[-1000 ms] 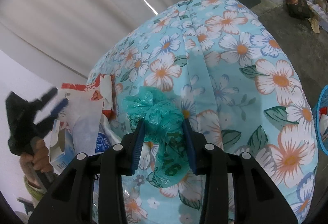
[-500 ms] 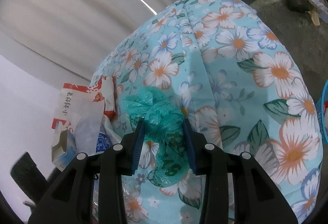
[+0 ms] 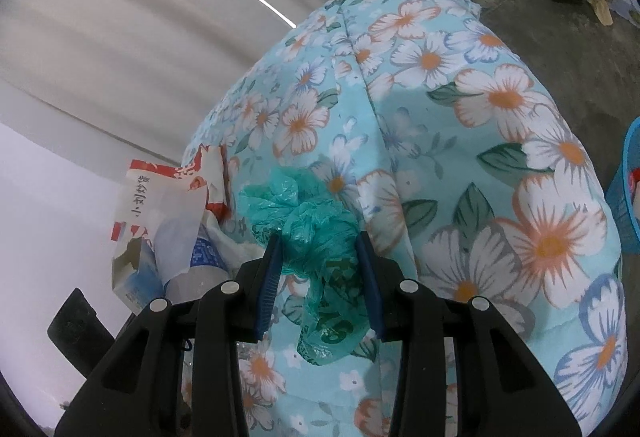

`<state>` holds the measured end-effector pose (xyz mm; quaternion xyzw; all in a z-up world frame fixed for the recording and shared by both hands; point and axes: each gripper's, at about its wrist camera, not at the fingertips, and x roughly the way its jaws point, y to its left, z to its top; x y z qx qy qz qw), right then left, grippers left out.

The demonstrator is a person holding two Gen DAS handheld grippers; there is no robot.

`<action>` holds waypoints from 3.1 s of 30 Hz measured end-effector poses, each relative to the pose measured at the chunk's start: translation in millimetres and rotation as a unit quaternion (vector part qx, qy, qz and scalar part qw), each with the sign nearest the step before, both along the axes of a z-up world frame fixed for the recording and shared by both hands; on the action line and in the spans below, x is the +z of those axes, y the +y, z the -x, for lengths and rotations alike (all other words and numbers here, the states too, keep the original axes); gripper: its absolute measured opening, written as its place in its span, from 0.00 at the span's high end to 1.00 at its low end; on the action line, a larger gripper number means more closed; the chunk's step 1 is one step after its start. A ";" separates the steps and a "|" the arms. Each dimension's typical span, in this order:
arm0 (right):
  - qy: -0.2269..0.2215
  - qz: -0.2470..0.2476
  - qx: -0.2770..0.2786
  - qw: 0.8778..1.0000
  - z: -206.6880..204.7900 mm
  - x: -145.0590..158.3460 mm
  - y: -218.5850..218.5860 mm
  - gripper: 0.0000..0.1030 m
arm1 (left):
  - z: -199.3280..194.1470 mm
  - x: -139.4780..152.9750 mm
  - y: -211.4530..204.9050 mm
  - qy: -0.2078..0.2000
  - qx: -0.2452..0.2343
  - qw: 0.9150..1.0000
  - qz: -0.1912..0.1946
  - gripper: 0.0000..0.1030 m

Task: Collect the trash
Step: 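Lift the blue-white box with the left tool while the right tool lifts the green bag, then carry both items to the wastebasket and open both tools to drop them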

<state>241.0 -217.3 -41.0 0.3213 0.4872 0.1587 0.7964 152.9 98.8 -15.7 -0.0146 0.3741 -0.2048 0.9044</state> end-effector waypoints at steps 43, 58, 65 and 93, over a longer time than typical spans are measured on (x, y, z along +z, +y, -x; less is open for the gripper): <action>-0.014 -0.061 -0.019 0.998 23.5 4.5 -21.7 0.64 | 8.7 32.8 10.6 -0.039 0.024 0.999 0.020 0.33; -0.033 -0.084 -0.022 0.996 34.6 13.1 -34.0 0.64 | 12.2 60.6 5.3 -0.062 0.002 0.998 0.026 0.33; -0.045 -0.094 -0.026 0.994 42.3 18.5 -42.4 0.64 | 16.6 72.1 -4.7 -0.072 -0.010 0.997 0.029 0.33; -0.116 -0.143 -0.116 0.976 118.3 41.6 -144.5 0.64 | 9.6 107.4 -149.9 -0.090 -0.164 0.982 0.025 0.33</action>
